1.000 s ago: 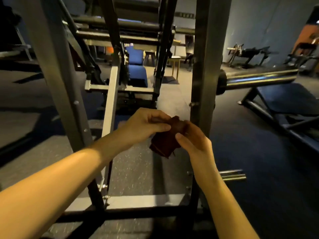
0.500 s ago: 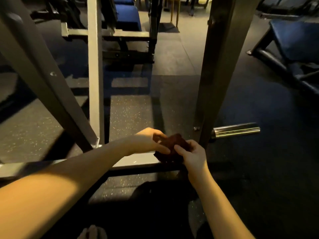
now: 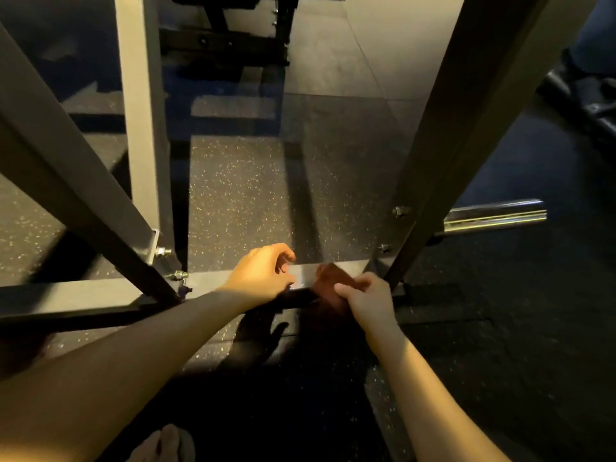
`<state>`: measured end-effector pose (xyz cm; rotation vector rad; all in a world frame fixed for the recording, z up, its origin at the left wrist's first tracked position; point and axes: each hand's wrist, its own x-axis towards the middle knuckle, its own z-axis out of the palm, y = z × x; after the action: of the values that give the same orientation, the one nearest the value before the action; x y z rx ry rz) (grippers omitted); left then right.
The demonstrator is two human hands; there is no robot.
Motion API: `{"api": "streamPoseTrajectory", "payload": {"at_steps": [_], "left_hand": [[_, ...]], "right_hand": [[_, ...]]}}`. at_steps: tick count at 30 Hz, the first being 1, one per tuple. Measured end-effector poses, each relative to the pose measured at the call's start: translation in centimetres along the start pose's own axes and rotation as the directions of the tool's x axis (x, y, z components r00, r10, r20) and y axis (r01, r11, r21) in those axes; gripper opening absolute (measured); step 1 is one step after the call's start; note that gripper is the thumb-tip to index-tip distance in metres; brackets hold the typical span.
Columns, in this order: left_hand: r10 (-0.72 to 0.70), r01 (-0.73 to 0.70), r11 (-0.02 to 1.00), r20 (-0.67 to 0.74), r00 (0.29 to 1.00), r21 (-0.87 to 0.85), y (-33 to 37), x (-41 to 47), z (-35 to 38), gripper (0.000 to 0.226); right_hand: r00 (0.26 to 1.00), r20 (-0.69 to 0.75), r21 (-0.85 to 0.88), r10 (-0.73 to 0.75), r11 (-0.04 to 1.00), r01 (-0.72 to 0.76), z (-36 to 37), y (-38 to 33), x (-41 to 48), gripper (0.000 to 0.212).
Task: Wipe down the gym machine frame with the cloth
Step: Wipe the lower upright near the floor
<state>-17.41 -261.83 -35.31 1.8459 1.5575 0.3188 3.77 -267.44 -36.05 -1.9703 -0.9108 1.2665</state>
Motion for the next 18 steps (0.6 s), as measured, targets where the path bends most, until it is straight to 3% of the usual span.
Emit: {"api": "streamPoseTrajectory", "payload": {"at_steps": [3, 5, 8, 11, 14, 16, 18], "left_hand": [[0.029, -0.015, 0.974, -0.059, 0.998, 0.226, -2.5, -0.1, 0.4, 0.038], [0.048, -0.017, 0.954, -0.098, 0.994, 0.298, -4.1, -0.2, 0.9, 0.046], [0.044, 0.017, 0.919, -0.145, 0.988, 0.395, -6.1, 0.0, 1.7, 0.056], [0.019, 0.053, 0.9, -0.161, 0.987, 0.432, -7.7, 0.1, 2.6, 0.066], [-0.002, 0.075, 0.884, -0.155, 0.988, 0.462, -8.4, 0.0, 3.3, 0.071], [0.011, 0.083, 0.878, -0.193, 0.981, 0.472, -8.7, 0.1, 3.5, 0.066], [0.022, 0.087, 0.877, -0.22, 0.975, 0.473, -9.0, 0.3, 3.6, 0.056]], "right_hand": [[0.953, -0.283, -0.139, -0.109, 0.988, 0.072, 0.0, 1.4, 1.4, 0.021], [0.91, -0.32, -0.387, -0.262, 0.913, 0.127, 0.9, 2.1, 2.8, 0.031], [0.899, -0.266, -0.621, -0.347, 0.775, 0.116, 2.5, 3.1, 5.1, 0.034], [0.907, -0.191, -0.672, -0.375, 0.724, 0.157, 4.4, 3.8, 6.0, 0.032], [0.86, -0.006, -0.715, -0.511, 0.603, 0.353, 7.3, 4.3, 4.9, 0.025], [0.826, 0.105, -0.74, -0.554, 0.511, 0.437, 8.1, 4.5, 4.5, 0.025], [0.841, 0.14, -0.776, -0.523, 0.469, 0.421, 6.4, 4.3, 5.0, 0.028]]}}
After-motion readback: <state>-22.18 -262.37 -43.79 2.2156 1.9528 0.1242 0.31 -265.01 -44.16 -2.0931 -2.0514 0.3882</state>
